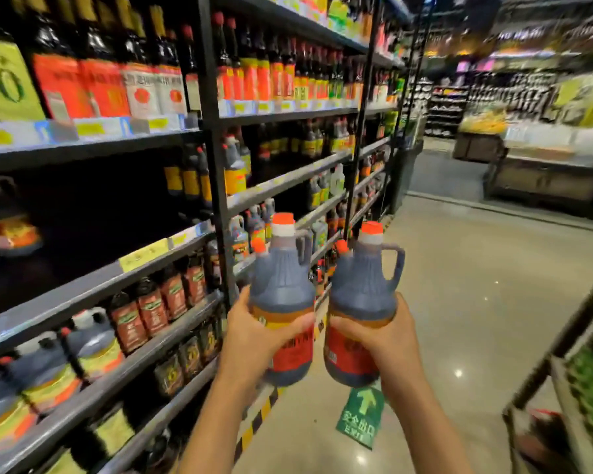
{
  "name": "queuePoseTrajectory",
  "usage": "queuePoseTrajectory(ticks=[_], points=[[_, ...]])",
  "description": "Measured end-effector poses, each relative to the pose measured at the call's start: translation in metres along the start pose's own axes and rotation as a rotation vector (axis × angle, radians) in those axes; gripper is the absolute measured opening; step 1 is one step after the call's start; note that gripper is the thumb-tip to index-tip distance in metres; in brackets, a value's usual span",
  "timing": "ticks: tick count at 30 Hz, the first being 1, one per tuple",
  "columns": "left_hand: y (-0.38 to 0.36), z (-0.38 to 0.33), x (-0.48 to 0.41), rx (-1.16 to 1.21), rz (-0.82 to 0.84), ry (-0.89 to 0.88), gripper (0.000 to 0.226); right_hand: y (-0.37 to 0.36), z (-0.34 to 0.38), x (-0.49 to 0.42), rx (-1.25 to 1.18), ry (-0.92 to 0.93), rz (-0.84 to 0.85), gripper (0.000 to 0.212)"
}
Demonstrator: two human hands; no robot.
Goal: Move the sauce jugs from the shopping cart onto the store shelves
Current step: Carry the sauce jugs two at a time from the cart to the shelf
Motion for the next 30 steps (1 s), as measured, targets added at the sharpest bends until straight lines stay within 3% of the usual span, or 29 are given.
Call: queuePoseTrajectory(ticks=[5,12,17,20,23,30], points=[[-0.067,0.010,-0.092,-0.013,0.059,-0.023,0.056,0.034,-0.019,-0.092,0.057,0.022,-0.051,0.062],[-0.152,0.045,-0.212,-0.010,0.027,0.016,0.075,0.079,-0.071,-0.228,0.057,-0.004,-0.060,0.074],[-0.210,0.072,-0.300,-0.068,-0.041,0.039,0.066,0.095,-0.111,-0.339,0.052,-0.040,0.007,0.080],[-0.232,0.079,-0.350,-0.080,-0.109,0.067,0.062,0.094,-0.128,-0.402,0.059,-0.046,0.064,0.080],[-0.245,0.085,-0.391,-0.074,-0.171,0.091,0.081,0.089,-0.145,-0.453,0.040,-0.062,0.106,0.079],[-0.260,0.110,-0.496,-0.141,-0.235,0.081,0.077,0.060,-0.190,-0.562,0.001,-0.075,0.208,0.069]])
Point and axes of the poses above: each hand's wrist, its own x-axis away from the middle knuckle, its own y-axis out of the back of the hand, z = x × y, the point moved 10 cm from there along -x, towards the middle knuckle, and after that the axes turned 11 degrees about -x, right-handed, at the moved point
